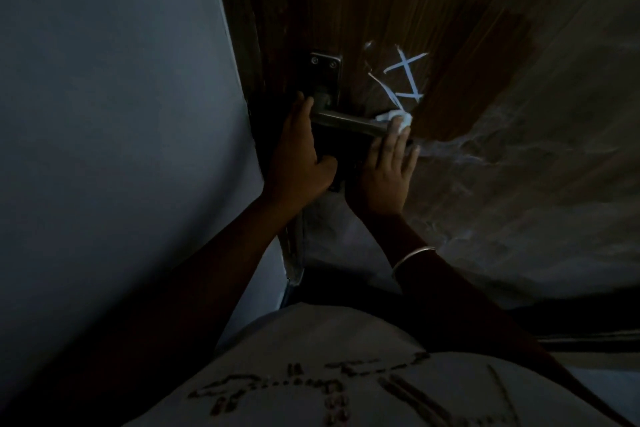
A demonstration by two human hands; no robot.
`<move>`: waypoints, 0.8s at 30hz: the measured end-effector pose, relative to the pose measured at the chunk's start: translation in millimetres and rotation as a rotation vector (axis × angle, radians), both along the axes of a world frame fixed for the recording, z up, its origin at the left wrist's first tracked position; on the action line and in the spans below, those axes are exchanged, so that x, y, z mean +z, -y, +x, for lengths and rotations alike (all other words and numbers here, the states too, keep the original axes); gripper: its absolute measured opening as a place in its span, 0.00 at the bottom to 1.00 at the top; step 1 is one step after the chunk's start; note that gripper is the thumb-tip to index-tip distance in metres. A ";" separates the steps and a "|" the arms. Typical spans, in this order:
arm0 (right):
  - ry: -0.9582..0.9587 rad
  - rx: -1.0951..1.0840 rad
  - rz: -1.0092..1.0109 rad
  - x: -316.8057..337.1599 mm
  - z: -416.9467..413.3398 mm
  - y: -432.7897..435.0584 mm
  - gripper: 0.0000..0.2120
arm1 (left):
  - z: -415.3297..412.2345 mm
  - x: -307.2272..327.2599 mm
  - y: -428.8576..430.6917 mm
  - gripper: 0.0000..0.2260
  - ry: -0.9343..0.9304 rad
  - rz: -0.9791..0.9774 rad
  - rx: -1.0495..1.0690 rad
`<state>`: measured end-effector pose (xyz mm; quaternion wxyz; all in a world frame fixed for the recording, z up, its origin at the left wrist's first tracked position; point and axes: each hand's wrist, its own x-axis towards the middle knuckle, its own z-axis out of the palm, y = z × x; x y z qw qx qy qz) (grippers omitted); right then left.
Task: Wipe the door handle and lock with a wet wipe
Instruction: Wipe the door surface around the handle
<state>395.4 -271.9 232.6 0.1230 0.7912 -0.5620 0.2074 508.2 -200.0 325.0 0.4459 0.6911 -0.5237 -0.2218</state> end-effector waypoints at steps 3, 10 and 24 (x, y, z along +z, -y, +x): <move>0.016 -0.003 0.007 -0.5 3.5 2.2 0.33 | -0.3 -0.1 0.4 0.36 -0.008 0.016 -0.018; -0.188 0.260 -0.104 -1.6 23.1 10.2 0.28 | -3.2 -4.6 3.0 0.36 -0.013 0.002 -0.042; -0.209 0.353 -0.138 5.9 13.9 12.4 0.26 | -6.7 -6.0 5.3 0.35 0.132 0.023 -0.012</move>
